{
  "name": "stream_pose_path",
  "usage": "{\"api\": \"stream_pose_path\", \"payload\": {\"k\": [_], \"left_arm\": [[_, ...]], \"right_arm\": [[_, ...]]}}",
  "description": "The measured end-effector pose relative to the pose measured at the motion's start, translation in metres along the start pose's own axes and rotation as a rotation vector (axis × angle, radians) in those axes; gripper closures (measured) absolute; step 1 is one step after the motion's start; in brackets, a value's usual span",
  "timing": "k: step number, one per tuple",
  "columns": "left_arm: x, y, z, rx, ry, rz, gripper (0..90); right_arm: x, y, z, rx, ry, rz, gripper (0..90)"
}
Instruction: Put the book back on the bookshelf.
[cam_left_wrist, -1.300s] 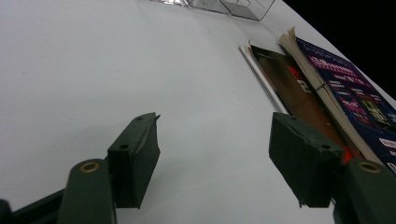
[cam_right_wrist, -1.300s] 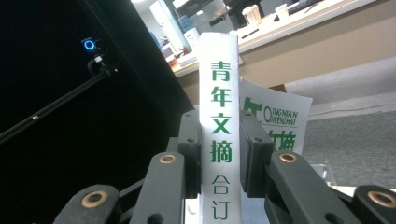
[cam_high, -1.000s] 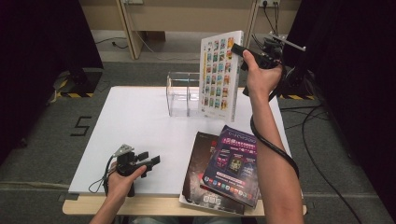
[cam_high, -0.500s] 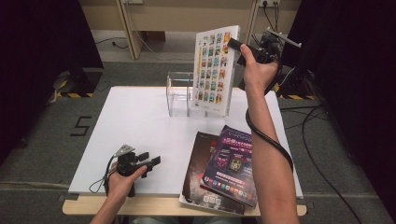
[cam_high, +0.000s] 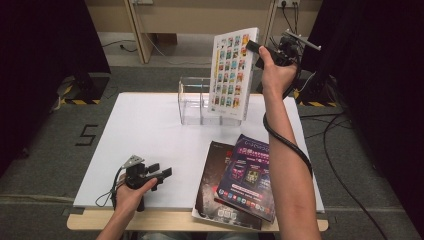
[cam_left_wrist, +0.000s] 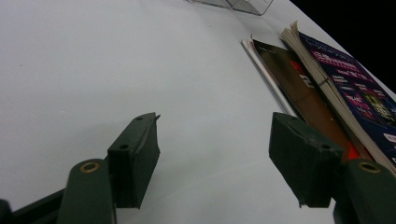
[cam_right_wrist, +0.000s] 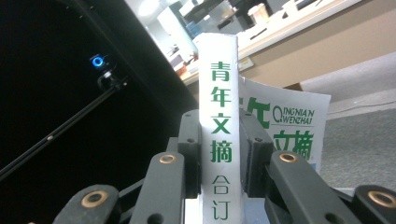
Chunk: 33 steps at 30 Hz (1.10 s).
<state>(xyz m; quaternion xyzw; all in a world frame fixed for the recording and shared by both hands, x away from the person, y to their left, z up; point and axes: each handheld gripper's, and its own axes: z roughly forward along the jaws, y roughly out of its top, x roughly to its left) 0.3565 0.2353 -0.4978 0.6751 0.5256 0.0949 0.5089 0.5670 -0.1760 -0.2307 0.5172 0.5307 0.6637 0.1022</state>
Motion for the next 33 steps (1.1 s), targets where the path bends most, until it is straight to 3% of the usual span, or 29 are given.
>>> {"api": "stream_pose_path", "payload": {"k": [8,14,25,33], "left_arm": [[0.0,-0.001,0.002,0.006,0.002,-0.001,32.0],[0.001,-0.001,0.001,0.004,0.002,-0.004,32.0],[0.0,-0.001,0.001,0.007,0.0,-0.001,32.0],[0.001,-0.001,0.001,0.004,-0.002,-0.003,32.0]], "right_arm": [[-0.021,0.007,-0.003,-0.029,-0.022,0.041,74.1],[-0.03,0.008,-0.007,-0.047,-0.066,0.029,74.1],[-0.03,0.014,-0.015,-0.058,-0.177,-0.069,74.0],[-0.033,0.015,-0.022,-0.075,-0.214,-0.089,74.0]]}}
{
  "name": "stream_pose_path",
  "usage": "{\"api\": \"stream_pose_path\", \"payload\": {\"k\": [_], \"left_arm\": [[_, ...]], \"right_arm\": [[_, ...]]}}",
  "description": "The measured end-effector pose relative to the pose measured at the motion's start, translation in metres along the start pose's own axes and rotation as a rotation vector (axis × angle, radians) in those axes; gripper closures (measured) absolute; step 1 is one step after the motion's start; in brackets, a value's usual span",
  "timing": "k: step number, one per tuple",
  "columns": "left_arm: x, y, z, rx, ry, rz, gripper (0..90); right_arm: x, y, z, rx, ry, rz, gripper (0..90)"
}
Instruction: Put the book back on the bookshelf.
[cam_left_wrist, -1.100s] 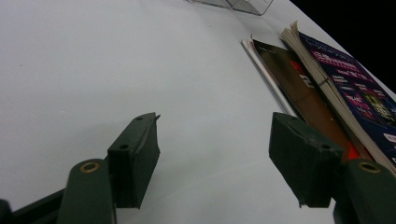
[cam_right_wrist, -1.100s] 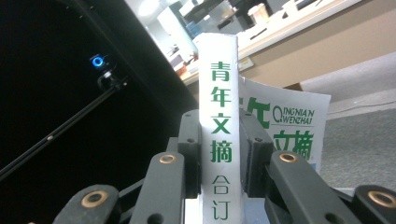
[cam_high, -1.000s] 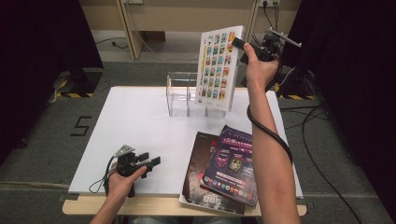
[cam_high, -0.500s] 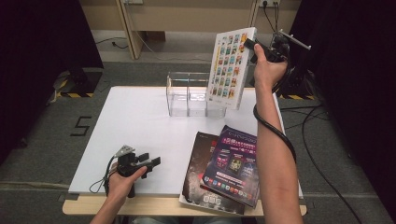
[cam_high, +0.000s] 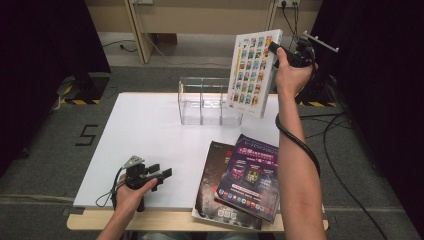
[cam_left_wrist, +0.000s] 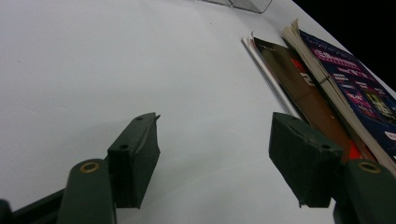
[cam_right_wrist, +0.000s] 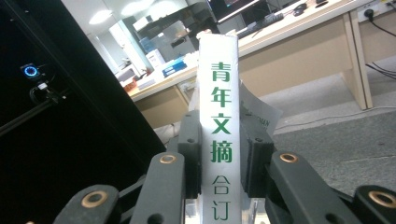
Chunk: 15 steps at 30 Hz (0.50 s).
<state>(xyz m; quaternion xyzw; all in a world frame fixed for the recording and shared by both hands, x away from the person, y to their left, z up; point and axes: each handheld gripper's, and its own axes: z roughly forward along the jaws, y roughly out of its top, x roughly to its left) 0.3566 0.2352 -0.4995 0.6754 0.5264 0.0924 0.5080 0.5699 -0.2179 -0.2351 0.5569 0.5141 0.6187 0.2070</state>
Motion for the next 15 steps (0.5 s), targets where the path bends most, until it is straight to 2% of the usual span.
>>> {"api": "stream_pose_path", "payload": {"k": [5,15], "left_arm": [[0.0,0.0,0.001,0.001,0.003,0.002,32.0],[0.0,0.0,0.0,0.001,-0.001,0.002,32.0]], "right_arm": [[0.0,-0.001,0.0,-0.002,-0.005,-0.007,74.0],[0.013,-0.013,0.021,0.013,-0.004,-0.036,74.0]]}}
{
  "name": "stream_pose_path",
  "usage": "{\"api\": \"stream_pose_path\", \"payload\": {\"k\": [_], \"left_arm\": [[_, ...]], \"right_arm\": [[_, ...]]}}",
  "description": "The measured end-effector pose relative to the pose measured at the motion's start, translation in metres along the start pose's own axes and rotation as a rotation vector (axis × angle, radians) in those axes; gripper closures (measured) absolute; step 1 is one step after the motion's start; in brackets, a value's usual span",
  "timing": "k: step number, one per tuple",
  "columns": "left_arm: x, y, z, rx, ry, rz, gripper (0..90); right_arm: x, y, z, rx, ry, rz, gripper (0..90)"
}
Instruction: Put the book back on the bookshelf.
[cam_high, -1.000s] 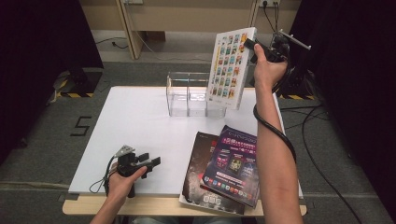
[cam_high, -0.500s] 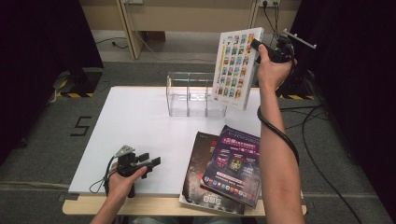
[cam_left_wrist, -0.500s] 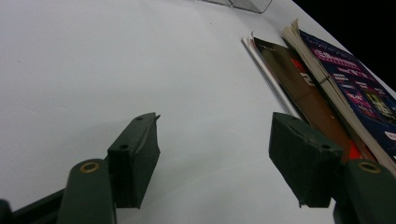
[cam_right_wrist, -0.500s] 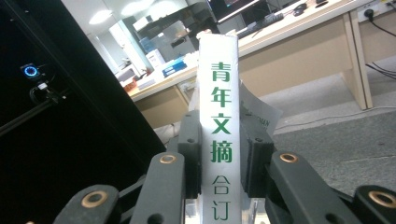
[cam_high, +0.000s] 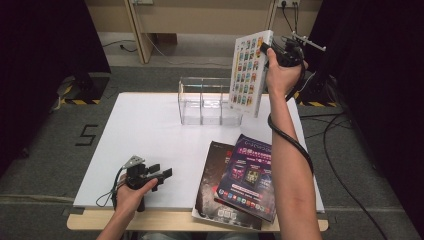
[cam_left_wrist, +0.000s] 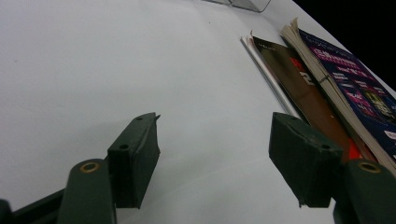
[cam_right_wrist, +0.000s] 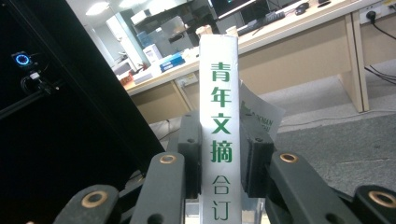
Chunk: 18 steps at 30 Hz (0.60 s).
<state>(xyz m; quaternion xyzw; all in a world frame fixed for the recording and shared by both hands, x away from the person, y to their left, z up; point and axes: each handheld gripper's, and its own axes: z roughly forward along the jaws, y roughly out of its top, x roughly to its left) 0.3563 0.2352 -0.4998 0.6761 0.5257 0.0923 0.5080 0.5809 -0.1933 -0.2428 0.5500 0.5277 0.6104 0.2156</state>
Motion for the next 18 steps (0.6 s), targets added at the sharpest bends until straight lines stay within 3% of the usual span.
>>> {"api": "stream_pose_path", "payload": {"k": [5,14,18], "left_arm": [[0.001,0.0,-0.001,0.002,0.002,0.0,32.0],[0.002,-0.002,0.001,0.007,0.002,-0.002,32.1],[0.002,-0.002,0.001,0.007,0.002,-0.002,32.0]], "right_arm": [[0.001,-0.009,0.009,0.001,-0.006,0.0,74.0],[-0.013,-0.038,0.021,0.02,-0.027,-0.004,73.8],[-0.014,-0.05,0.022,0.024,-0.026,-0.029,73.7]]}}
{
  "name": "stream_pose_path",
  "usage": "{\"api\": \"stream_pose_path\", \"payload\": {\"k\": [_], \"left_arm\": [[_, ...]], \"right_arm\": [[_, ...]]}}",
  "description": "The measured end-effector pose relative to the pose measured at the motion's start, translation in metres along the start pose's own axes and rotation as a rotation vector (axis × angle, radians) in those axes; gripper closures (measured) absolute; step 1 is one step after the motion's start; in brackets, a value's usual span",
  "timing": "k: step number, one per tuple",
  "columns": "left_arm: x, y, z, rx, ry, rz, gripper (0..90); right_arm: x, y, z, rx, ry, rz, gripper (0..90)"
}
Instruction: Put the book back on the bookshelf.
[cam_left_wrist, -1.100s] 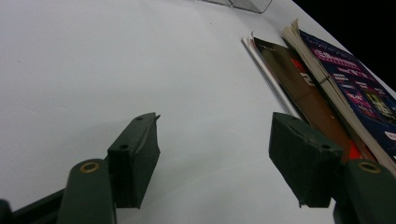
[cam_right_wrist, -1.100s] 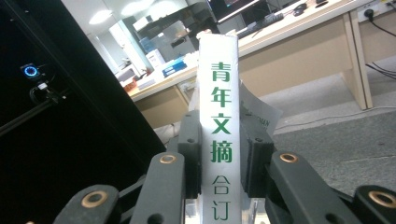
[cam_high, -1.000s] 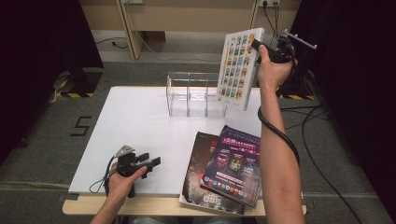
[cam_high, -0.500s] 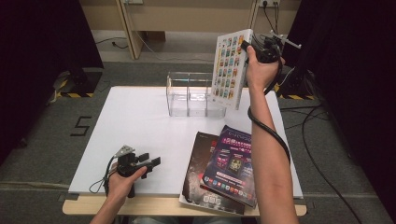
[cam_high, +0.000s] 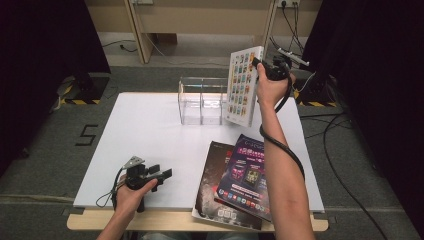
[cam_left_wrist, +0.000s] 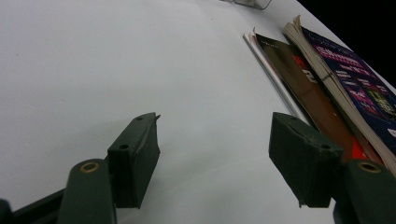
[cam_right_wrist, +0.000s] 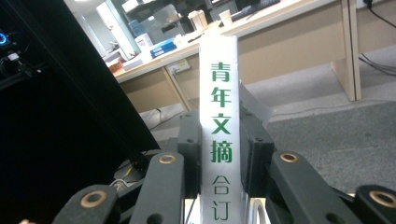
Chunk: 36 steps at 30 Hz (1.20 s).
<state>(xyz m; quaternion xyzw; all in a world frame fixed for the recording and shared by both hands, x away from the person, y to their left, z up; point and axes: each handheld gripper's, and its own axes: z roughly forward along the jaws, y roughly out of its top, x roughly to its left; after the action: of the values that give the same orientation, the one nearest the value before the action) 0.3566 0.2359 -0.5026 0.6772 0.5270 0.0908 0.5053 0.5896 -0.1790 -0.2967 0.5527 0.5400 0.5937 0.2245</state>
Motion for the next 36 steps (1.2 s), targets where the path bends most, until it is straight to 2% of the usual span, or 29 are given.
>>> {"api": "stream_pose_path", "payload": {"k": [7,12,20,26,27,28,31,32,36], "left_arm": [[0.0,0.0,-0.001,-0.001,0.002,0.0,32.1],[0.0,0.0,-0.002,-0.007,0.004,-0.002,32.0],[-0.001,0.0,-0.003,-0.01,0.005,-0.002,32.1],[-0.001,0.0,-0.002,-0.009,0.004,-0.001,32.1],[-0.001,0.0,-0.002,-0.008,0.004,0.001,32.1],[-0.001,0.0,-0.002,-0.006,0.005,0.004,32.0],[-0.001,0.0,-0.001,-0.004,0.003,0.005,32.1],[-0.002,0.0,-0.001,-0.004,0.003,0.005,32.1],[-0.001,-0.001,-0.001,-0.001,0.003,0.001,32.1]], "right_arm": [[0.002,-0.011,-0.009,0.001,-0.015,-0.059,73.5],[-0.002,-0.021,-0.018,0.009,-0.011,-0.059,73.4],[-0.003,-0.02,-0.031,0.033,-0.008,-0.078,72.7],[-0.008,-0.019,-0.044,0.039,-0.003,-0.079,68.5],[-0.01,-0.019,-0.044,0.051,-0.004,-0.074,66.1],[-0.012,-0.019,-0.039,0.085,0.001,-0.084,62.3],[-0.011,-0.019,-0.037,0.099,0.003,-0.084,60.2],[-0.011,-0.017,-0.03,0.133,0.005,-0.092,57.3],[-0.009,-0.015,-0.022,0.15,-0.013,-0.101,59.4]]}}
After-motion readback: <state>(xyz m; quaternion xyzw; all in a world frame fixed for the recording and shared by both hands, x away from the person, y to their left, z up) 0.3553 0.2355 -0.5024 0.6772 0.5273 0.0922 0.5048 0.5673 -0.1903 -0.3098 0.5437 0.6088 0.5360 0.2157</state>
